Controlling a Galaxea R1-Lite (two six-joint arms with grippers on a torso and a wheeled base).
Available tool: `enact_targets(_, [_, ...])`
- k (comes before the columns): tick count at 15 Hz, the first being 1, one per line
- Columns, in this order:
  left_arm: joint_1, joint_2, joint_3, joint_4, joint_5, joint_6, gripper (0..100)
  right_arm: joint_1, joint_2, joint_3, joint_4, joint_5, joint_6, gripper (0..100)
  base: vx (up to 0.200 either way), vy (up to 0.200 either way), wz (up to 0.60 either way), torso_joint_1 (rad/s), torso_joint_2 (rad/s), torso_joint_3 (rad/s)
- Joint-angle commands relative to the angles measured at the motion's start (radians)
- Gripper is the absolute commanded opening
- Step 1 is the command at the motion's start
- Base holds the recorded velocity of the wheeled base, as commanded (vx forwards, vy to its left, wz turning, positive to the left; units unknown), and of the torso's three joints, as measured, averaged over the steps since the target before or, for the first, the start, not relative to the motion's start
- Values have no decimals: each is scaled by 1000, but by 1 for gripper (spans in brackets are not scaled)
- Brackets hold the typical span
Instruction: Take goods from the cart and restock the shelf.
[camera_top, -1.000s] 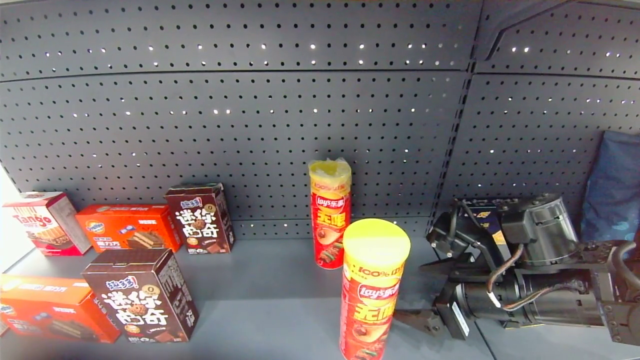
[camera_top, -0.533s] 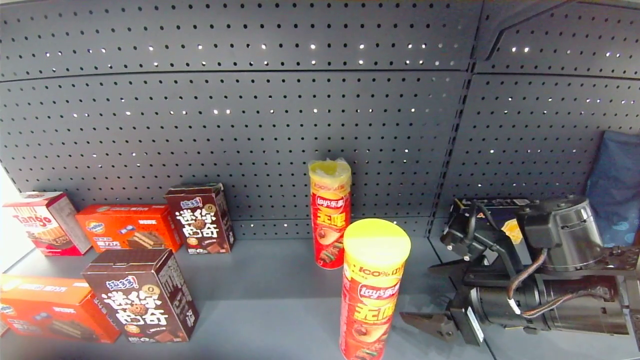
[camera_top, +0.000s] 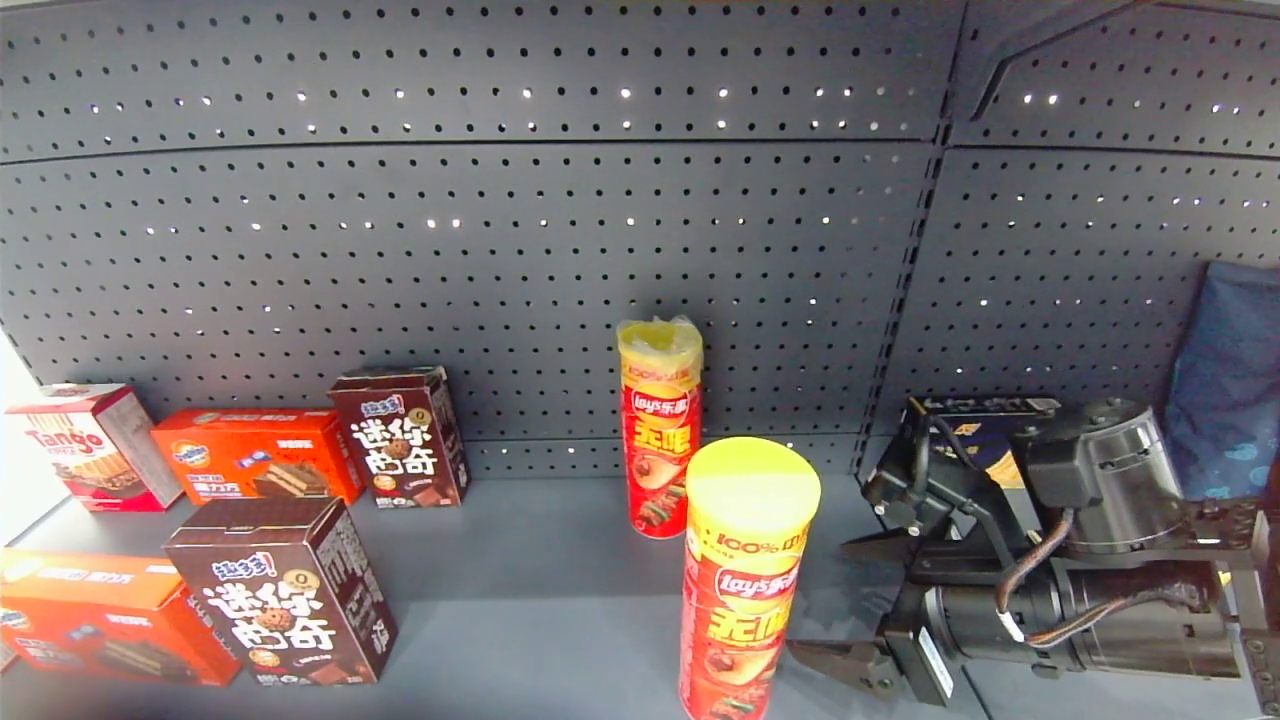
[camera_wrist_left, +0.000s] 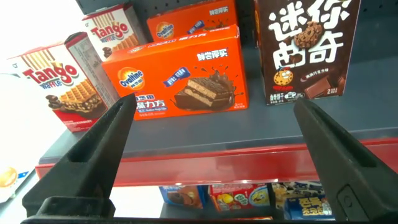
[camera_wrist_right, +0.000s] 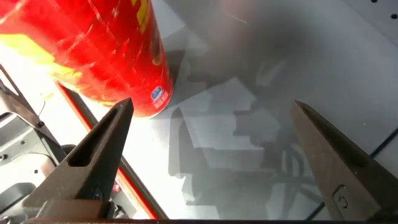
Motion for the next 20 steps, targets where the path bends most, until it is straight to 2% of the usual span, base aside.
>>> enact_targets(1, [0,1,0,0,1,-9,100,13,26,-11,0,-2,-1,100,0,0,0,0,0,0])
enact_targets(10, [0,1,0,0,2,-16,100,56,92,-65,0,-18,1,100,0,0,0,0,0,0])
enact_targets(15, [-2,4,0,0,2,-16,100,15,84,-77,0,-19,3,100,0,0,0,0,0,0])
enact_targets(20, [-2,4,0,0,2,-16,100,19,101,-106,1,-19,3,100,0,0,0,0,0,0])
